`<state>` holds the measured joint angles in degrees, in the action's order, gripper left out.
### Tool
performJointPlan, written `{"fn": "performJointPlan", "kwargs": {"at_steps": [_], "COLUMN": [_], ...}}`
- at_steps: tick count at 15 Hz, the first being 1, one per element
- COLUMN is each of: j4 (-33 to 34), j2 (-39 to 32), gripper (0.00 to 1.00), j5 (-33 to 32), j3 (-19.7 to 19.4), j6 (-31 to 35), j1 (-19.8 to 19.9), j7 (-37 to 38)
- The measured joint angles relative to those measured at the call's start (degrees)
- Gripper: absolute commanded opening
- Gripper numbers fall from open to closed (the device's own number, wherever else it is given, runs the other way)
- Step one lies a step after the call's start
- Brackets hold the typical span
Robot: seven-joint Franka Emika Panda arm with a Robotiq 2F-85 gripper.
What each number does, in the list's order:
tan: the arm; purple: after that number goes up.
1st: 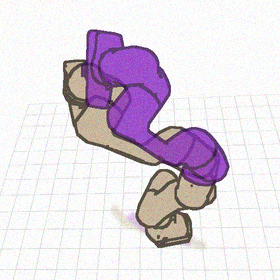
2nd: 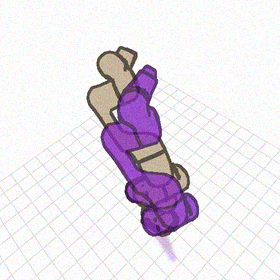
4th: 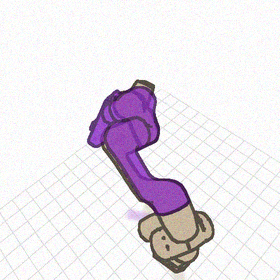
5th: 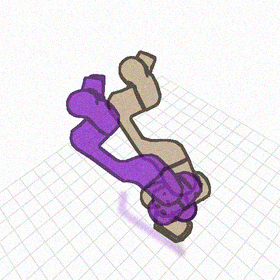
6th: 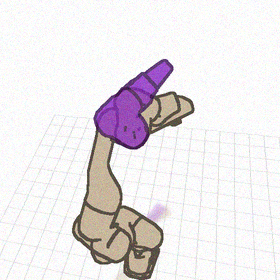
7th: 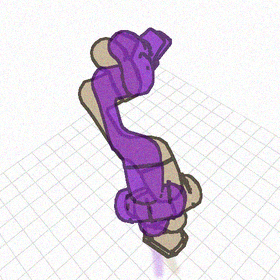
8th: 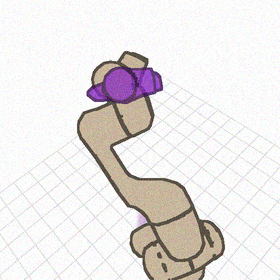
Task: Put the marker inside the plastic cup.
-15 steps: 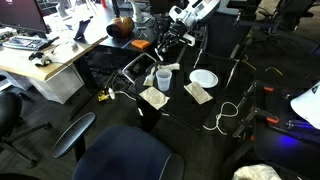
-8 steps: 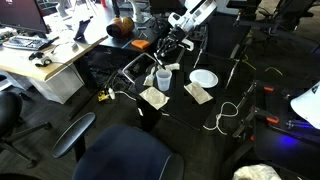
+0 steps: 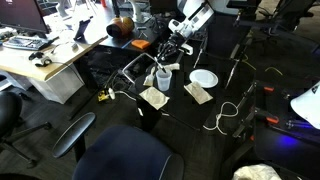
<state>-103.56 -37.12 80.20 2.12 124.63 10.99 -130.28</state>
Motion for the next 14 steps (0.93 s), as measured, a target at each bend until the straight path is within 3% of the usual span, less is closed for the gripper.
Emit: {"fn": "performJointPlan", "kwargs": {"at_steps": [14], "j4": [1.8], "j2": [-5.52], "gripper": [0.03], "j5": [1.06], "j3": [-1.24], "j6": [-0.84], "j1": [0.31], "j7": [0.0]}}
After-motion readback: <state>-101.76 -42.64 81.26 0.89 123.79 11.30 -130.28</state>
